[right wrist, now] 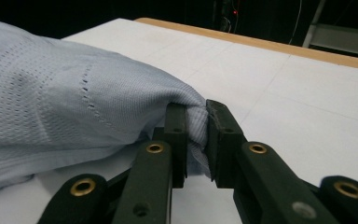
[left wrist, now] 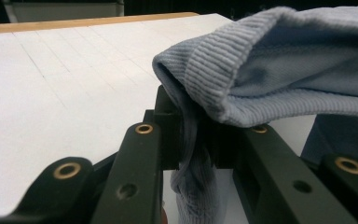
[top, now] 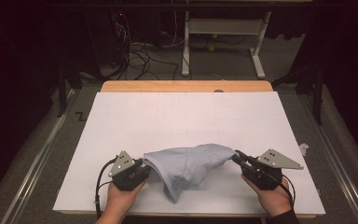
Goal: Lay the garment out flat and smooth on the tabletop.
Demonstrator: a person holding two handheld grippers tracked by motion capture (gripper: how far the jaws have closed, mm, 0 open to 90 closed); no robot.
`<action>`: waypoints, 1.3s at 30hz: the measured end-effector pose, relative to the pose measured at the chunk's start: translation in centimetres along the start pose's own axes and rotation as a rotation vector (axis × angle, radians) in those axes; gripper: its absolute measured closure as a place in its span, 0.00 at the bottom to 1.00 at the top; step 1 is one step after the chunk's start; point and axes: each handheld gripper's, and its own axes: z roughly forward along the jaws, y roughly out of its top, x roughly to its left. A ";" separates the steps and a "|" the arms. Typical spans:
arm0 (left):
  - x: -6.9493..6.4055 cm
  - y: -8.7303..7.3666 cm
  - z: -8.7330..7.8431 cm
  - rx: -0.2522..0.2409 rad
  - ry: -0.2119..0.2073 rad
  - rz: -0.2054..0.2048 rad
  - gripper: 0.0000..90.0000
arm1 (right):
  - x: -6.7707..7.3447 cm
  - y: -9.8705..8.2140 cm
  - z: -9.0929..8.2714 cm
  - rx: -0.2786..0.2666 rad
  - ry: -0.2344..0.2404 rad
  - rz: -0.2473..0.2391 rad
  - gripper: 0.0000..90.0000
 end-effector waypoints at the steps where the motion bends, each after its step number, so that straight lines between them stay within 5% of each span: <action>1: 0.0 0.0 0.0 0.003 0.004 -0.002 0.79 | 0.0 0.0 0.3 -0.002 -0.005 -0.001 0.90; 5: 0.1 0.0 0.1 0.010 0.018 -0.008 0.75 | 0.3 0.0 0.8 0.002 -0.015 -0.014 0.90; 9: -0.1 0.0 0.1 0.026 0.039 -0.001 0.56 | 0.4 -0.1 1.5 0.010 -0.016 -0.006 0.90; 15: -0.5 0.0 -0.1 0.017 0.076 0.027 0.42 | 0.3 -0.4 1.4 0.019 -0.013 -0.014 0.90; 30: -0.4 0.1 0.1 0.015 0.033 0.045 0.44 | -0.3 -1.1 1.8 0.050 -0.006 0.010 0.89; 39: -1.7 0.5 -0.1 -0.042 -0.020 0.118 0.40 | -0.4 -1.6 2.4 0.089 -0.008 0.015 0.89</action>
